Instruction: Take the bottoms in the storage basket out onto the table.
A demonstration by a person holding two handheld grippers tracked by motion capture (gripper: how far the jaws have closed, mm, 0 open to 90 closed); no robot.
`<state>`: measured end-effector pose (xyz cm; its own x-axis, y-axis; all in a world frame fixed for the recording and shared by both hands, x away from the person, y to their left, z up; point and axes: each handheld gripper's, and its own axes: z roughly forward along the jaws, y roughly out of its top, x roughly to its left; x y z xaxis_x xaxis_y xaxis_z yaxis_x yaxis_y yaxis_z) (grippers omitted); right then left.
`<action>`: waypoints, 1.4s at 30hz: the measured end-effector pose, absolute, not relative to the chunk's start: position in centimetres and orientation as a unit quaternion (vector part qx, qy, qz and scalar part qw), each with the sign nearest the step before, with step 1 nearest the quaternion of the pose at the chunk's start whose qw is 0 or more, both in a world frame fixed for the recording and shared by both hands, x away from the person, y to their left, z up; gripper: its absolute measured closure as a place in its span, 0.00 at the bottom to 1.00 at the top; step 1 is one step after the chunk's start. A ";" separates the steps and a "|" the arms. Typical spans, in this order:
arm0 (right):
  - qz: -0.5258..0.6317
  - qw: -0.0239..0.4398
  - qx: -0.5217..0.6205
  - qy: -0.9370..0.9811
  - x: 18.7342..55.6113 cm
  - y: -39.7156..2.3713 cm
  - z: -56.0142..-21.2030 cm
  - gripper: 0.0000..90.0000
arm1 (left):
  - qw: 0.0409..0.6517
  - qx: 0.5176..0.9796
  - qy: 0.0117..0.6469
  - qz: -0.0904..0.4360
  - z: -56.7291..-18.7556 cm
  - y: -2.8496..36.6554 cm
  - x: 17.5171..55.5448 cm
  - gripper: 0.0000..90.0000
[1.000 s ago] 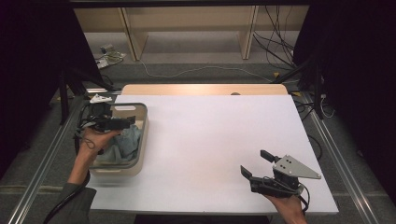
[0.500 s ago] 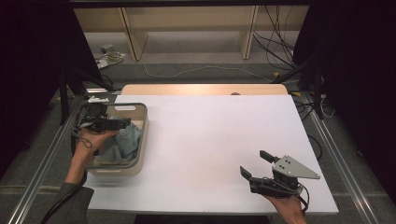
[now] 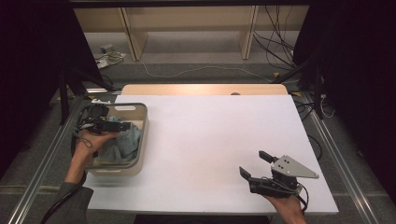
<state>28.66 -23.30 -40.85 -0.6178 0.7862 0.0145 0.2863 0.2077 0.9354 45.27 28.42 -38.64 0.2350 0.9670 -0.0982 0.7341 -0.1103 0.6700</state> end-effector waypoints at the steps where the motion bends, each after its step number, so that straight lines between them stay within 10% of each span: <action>1: 0.513 0.244 0.363 0.738 28.7 -23.3 -40.9 0.18 | 0.309 0.721 0.592 0.187 -38.7 28.5 45.3 0.04; 42: 0.505 0.242 0.359 0.746 28.6 -23.1 -41.0 0.18 | 0.187 0.750 0.624 0.113 -44.1 29.0 46.7 0.00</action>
